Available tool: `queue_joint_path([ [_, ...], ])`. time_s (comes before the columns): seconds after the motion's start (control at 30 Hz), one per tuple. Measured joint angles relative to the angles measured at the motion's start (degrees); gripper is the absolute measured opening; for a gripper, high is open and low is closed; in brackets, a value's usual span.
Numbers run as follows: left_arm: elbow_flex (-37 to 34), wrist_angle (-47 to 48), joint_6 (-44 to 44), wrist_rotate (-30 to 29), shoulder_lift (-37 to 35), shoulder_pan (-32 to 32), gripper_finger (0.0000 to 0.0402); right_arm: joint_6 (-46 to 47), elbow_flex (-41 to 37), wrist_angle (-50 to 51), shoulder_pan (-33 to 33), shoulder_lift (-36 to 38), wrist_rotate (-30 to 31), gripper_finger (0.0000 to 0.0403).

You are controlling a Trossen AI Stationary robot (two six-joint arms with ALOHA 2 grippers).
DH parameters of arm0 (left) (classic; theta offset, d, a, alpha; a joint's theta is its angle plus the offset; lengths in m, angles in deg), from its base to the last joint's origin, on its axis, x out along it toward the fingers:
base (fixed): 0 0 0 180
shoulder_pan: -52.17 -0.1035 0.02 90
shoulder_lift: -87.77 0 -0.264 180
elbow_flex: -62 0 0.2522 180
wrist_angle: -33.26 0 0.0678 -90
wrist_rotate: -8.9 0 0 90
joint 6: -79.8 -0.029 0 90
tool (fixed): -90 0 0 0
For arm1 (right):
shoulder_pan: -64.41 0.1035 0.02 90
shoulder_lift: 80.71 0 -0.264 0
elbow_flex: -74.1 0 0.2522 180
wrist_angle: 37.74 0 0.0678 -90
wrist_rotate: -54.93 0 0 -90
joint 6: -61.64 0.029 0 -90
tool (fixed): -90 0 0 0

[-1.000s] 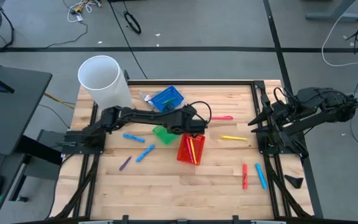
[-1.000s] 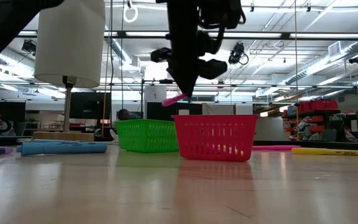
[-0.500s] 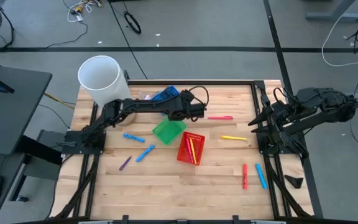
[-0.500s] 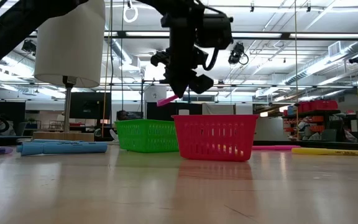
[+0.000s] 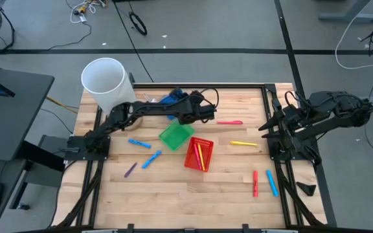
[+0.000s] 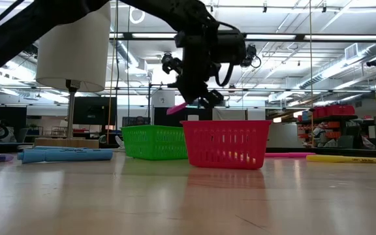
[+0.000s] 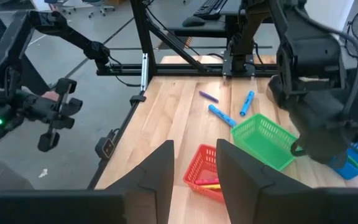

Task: Pick & Place Markers
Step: Put the small pink pen into the blue bin

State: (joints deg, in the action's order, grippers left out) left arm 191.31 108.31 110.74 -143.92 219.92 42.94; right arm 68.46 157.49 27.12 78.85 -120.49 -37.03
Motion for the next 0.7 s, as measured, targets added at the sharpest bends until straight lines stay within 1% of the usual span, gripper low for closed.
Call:
queue_joint_path([
  [0.1, 0.00, 0.99, 1.17, 1.24, 1.72, 0.02, 0.0026, -0.21, 0.00, 0.10, 0.00, -0.01, 0.02, 0.0121],
  [0.3, -0.06, 6.11, 11.34, 3.80, 3.47, -1.29, 0.0026, -0.21, 0.00, 0.27, 0.00, -0.01, 0.02, 0.0121],
  [0.37, -0.04, 5.99, 13.61, 3.51, 3.74, -1.92, 0.0026, -0.19, 0.00, 0.44, 0.01, -0.01, 0.02, 0.0121],
  [0.5, -0.07, 5.61, 14.16, 4.34, 3.94, -3.35, 0.0026, 0.11, 0.00, 0.54, 0.01, -0.01, 0.02, 0.0121],
  [0.63, -0.07, 5.15, 15.30, 10.66, 3.94, -4.82, 0.0028, 0.23, 0.00, 0.56, 0.00, -0.01, 0.00, 0.0121],
  [0.7, -0.07, 4.31, 14.68, 13.07, 3.92, -5.30, 0.0051, 0.23, 0.00, 0.56, 0.00, -0.01, 0.02, 0.0121],
])
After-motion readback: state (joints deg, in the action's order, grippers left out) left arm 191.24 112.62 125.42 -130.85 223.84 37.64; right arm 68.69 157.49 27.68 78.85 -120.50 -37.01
